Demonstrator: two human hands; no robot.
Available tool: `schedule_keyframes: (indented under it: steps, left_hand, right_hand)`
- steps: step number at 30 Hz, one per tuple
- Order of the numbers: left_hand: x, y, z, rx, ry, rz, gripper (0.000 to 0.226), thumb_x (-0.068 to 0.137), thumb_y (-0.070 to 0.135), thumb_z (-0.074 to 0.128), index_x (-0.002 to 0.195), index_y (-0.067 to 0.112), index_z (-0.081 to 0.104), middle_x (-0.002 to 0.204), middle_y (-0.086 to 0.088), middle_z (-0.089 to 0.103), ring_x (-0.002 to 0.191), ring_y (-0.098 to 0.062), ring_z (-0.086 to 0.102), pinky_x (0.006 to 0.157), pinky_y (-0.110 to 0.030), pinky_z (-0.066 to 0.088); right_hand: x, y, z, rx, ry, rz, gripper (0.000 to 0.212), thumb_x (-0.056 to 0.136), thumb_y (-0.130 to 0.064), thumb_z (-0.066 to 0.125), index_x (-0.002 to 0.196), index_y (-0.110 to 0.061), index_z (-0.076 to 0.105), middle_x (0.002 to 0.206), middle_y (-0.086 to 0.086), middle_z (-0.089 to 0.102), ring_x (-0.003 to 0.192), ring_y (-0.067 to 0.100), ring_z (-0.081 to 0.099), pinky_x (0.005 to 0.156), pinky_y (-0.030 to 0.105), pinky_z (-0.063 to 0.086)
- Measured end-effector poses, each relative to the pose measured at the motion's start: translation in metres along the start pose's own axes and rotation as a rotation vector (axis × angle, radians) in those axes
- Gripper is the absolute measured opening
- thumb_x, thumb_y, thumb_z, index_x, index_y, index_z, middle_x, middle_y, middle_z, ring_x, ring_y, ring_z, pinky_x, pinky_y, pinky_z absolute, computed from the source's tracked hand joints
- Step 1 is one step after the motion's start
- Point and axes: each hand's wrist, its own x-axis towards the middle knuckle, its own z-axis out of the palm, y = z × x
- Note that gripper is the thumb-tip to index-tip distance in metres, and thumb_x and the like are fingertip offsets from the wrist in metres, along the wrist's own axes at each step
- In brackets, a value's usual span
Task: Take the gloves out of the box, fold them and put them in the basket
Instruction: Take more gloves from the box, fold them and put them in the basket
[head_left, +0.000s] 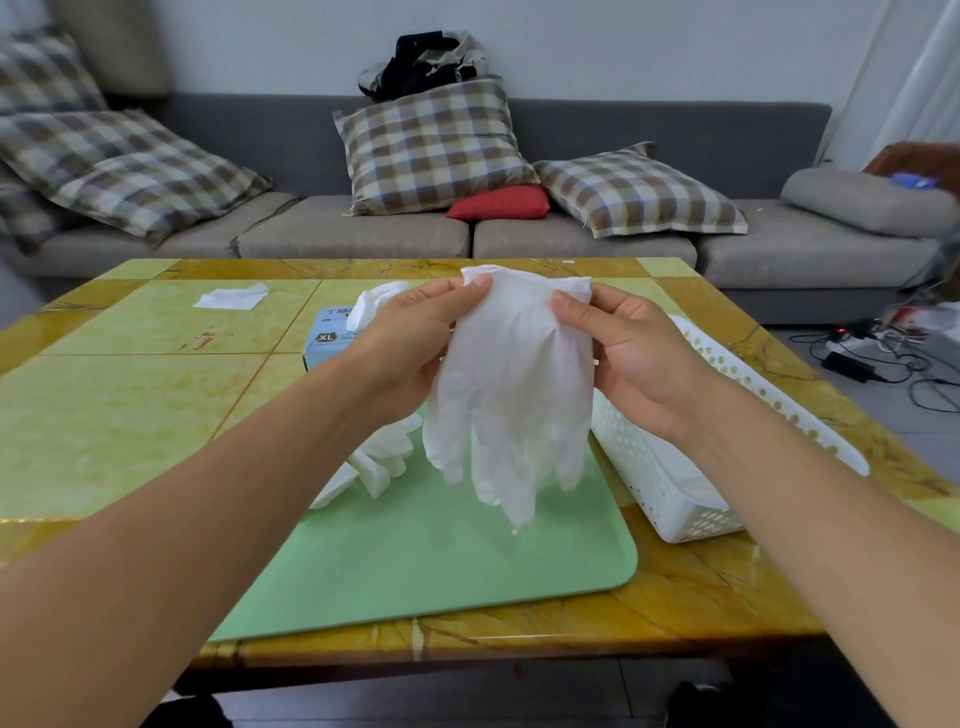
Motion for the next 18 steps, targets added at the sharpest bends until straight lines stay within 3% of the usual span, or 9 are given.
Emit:
schedule_keyframes:
  steps: [2,4,6,8,11,14,18]
  left_hand:
    - [0.001,-0.002,0.001,0.010,0.002,-0.012,0.018,0.102,0.033,0.056,0.102,0.019,0.067,0.093,0.000,0.069,0.087,-0.020,0.064,0.082,-0.035,0.049]
    - [0.000,-0.003,0.002,0.012,-0.002,-0.017,0.018,0.103,0.033,0.053,0.101,0.021,0.066,0.090,0.002,0.069,0.086,-0.019,0.064,0.079,-0.034,0.051]
    - [-0.002,-0.002,0.005,0.030,0.025,0.002,0.021,0.104,0.033,0.052,0.093,0.023,0.066,0.083,0.004,0.070,0.078,-0.016,0.065,0.067,-0.029,0.054]
    - [-0.002,0.000,0.006,0.080,0.021,0.043,0.026,0.102,0.038,0.054,0.106,0.017,0.068,0.096,-0.003,0.074,0.087,-0.022,0.070,0.073,-0.032,0.056]
    - [-0.006,0.006,0.005,0.233,-0.126,0.083,0.048,0.087,0.045,0.073,0.122,0.012,0.066,0.111,-0.007,0.075,0.099,-0.023,0.072,0.080,-0.034,0.057]
    - [-0.008,0.015,0.017,0.279,-0.192,0.098,0.039,0.081,0.034,0.077,0.111,0.010,0.072,0.106,-0.006,0.077,0.096,-0.020,0.074,0.076,-0.029,0.060]
    - [0.005,0.043,0.055,0.121,-0.156,0.113,0.021,0.097,0.026,0.064,0.109,0.013,0.075,0.104,-0.004,0.078,0.096,-0.019,0.075,0.080,-0.031,0.061]
  right_hand:
    - [-0.001,-0.002,0.001,0.025,-0.050,0.029,0.028,0.099,-0.019,0.062,0.123,-0.008,0.068,0.119,0.010,0.073,0.101,0.023,0.069,0.091,0.041,0.055]
    - [-0.002,-0.005,0.002,0.051,-0.089,0.041,0.026,0.101,-0.016,0.059,0.125,-0.008,0.067,0.122,0.011,0.072,0.108,0.025,0.070,0.094,0.041,0.056]
    - [-0.003,-0.008,0.003,0.052,-0.081,0.038,0.024,0.102,-0.014,0.057,0.123,-0.008,0.067,0.116,0.010,0.073,0.103,0.024,0.071,0.088,0.040,0.059]
    - [-0.004,-0.010,0.003,0.050,-0.053,0.029,0.027,0.102,-0.013,0.056,0.125,-0.005,0.066,0.115,0.012,0.073,0.100,0.025,0.071,0.081,0.042,0.060]
    - [-0.007,-0.019,0.001,0.024,-0.031,0.009,0.028,0.102,-0.015,0.057,0.126,-0.005,0.066,0.117,0.013,0.073,0.100,0.026,0.072,0.080,0.039,0.060]
    - [-0.014,-0.039,-0.005,0.024,0.012,-0.001,0.026,0.101,-0.016,0.058,0.122,-0.005,0.069,0.114,0.013,0.075,0.102,0.026,0.073,0.084,0.038,0.061]
    - [-0.018,-0.075,-0.025,0.001,0.108,-0.018,0.030,0.095,-0.016,0.065,0.122,-0.005,0.070,0.114,0.013,0.075,0.106,0.027,0.073,0.090,0.040,0.059]
